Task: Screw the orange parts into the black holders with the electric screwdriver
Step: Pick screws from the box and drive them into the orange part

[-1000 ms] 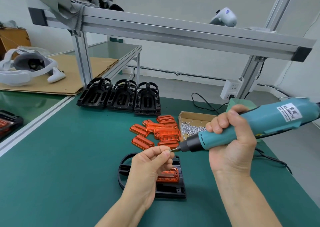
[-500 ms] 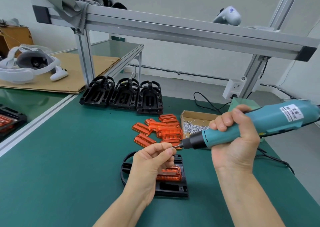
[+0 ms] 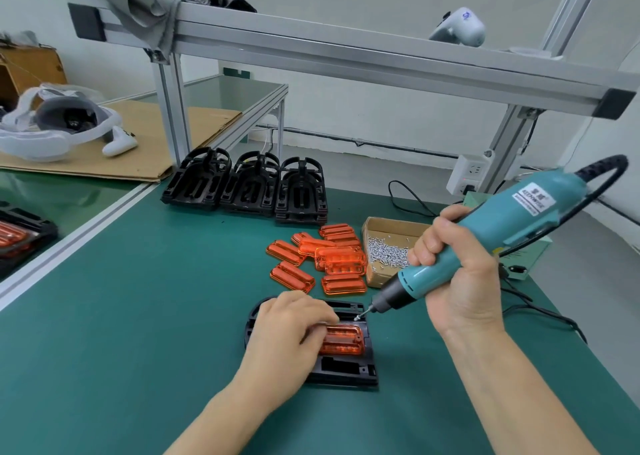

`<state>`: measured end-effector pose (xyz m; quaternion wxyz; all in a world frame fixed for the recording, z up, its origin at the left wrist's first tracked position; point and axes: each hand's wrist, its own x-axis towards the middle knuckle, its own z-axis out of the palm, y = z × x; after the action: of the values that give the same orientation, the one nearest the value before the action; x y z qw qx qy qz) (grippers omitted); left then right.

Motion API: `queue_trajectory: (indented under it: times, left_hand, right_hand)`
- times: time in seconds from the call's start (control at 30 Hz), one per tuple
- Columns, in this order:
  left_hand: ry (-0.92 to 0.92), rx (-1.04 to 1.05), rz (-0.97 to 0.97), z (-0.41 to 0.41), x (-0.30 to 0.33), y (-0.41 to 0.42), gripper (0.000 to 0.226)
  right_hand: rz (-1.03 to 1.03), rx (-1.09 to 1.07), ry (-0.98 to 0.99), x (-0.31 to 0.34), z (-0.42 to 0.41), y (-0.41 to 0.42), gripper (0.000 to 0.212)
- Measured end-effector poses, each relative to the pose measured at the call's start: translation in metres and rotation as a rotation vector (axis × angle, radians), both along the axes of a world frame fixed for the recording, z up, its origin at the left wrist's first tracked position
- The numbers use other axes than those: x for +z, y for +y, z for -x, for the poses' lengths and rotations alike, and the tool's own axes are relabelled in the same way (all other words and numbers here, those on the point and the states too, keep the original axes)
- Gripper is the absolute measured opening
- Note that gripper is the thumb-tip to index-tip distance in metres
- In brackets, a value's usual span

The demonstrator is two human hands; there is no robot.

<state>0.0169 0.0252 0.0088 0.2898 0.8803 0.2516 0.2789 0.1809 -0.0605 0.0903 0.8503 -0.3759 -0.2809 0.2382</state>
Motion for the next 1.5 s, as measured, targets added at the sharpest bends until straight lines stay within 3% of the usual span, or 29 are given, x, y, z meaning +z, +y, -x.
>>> queue_trajectory:
  times: [0.13,0.3,1.5]
  left_hand:
    - [0.301,-0.082,-0.155,-0.005,-0.008,-0.004,0.03]
    - [0.405,-0.097,-0.199,-0.008,-0.008,-0.006,0.037]
    - [0.348,-0.091,-0.151,-0.009,-0.015,-0.005,0.038]
  right_hand:
    - [0.079,0.014,-0.063,-0.006,-0.002,0.002,0.017]
    - [0.137,0.029,-0.136,-0.01,-0.003,0.005,0.016]
    - [0.205,0.304,-0.504,-0.022,-0.001,0.026,0.015]
